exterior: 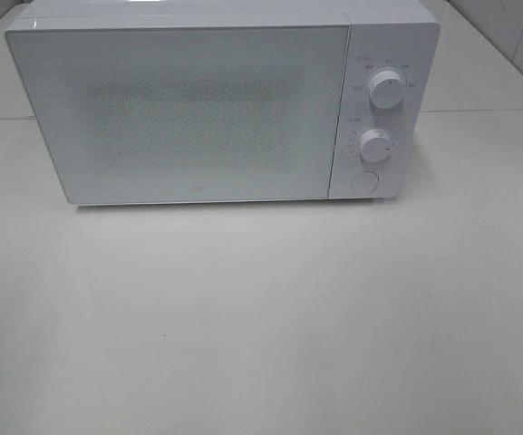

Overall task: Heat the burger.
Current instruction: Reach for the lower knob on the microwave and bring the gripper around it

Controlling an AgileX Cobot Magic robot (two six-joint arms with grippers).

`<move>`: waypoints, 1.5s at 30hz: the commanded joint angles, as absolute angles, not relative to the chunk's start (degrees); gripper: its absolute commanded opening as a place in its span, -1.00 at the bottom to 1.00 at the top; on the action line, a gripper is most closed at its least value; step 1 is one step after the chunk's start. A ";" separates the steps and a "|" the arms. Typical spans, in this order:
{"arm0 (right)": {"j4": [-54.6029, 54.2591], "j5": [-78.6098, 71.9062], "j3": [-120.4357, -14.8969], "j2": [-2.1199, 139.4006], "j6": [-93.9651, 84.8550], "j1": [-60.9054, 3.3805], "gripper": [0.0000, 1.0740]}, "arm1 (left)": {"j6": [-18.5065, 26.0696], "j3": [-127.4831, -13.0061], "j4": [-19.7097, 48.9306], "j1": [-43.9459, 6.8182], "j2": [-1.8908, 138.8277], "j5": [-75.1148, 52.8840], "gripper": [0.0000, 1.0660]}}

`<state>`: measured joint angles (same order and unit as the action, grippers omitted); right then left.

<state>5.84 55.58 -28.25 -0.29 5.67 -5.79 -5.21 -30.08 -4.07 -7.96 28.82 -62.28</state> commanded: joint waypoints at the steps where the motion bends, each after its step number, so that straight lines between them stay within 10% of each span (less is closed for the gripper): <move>1: 5.79 55.06 -28.19 -1.95 5.27 -5.33 0.37 | -5.21 -29.74 -4.24 -7.91 24.87 -61.42 0.89; 45: 5.79 55.06 -28.19 -1.89 5.27 -5.33 0.37 | -5.27 -29.74 -2.75 -4.07 -1.15 -61.42 0.89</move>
